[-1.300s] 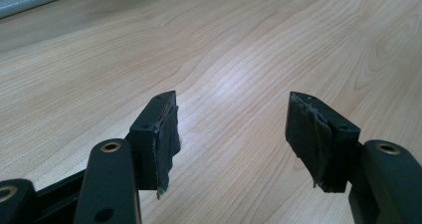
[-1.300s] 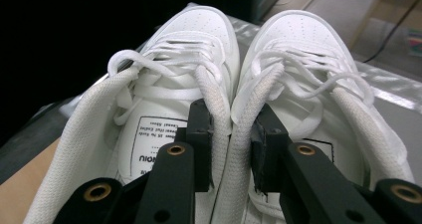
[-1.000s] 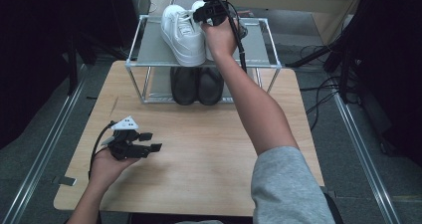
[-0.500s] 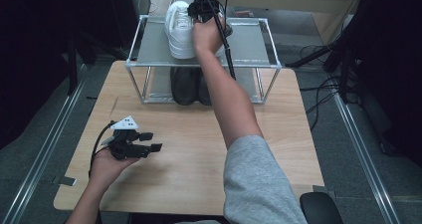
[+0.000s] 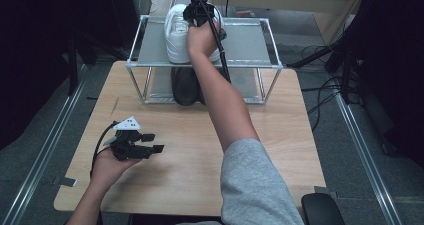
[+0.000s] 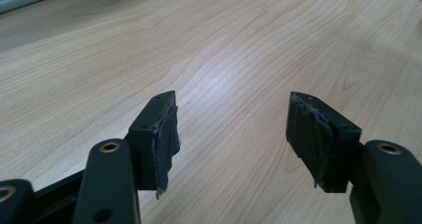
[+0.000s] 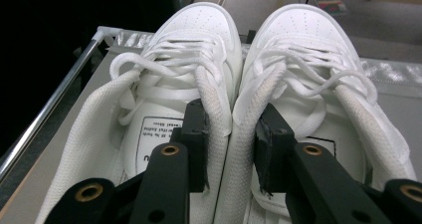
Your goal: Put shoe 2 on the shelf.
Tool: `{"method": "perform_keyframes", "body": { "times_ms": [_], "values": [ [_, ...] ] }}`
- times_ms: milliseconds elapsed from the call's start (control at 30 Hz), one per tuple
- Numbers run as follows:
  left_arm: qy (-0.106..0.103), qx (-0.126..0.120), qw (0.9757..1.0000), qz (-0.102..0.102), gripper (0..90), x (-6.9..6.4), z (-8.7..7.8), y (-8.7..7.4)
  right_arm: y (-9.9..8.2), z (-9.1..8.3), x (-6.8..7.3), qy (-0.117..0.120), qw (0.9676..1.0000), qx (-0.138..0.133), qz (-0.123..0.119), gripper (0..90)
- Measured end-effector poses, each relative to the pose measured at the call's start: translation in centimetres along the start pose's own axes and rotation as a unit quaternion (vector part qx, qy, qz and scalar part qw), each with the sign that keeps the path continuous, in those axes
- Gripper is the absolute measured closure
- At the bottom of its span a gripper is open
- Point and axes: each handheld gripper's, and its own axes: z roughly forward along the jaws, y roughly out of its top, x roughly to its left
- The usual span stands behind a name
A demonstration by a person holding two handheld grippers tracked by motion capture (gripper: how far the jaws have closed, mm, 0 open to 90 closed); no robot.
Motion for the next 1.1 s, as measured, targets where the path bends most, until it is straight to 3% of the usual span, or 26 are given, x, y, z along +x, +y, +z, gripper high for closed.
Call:
{"method": "perform_keyframes", "body": {
  "times_ms": [367, 700, 900, 1100],
  "values": [
    [0.0, 0.003, 1.0, 0.001, 37.6, 0.0, 0.1, 0.0, -1.0, 0.0, -0.6, 0.014, 0.9997, -0.021, -0.003, 66.4],
    [-0.002, 0.007, 1.0, 0.001, 37.5, 0.0, 0.2, 0.0, -1.1, 0.1, -0.7, 0.029, 0.9994, -0.017, -0.007, 57.9],
    [-0.002, 0.012, 0.9999, 0.002, 37.5, 0.0, 0.2, 0.0, -1.1, -0.3, -1.0, 0.031, 0.9989, -0.021, -0.028, 50.7],
    [-0.003, 0.013, 0.9999, 0.002, 37.4, 0.0, 0.3, 0.0, -1.2, -0.9, -1.4, 0.053, 0.9975, -0.02, -0.043, 48.5]
  ]
}}
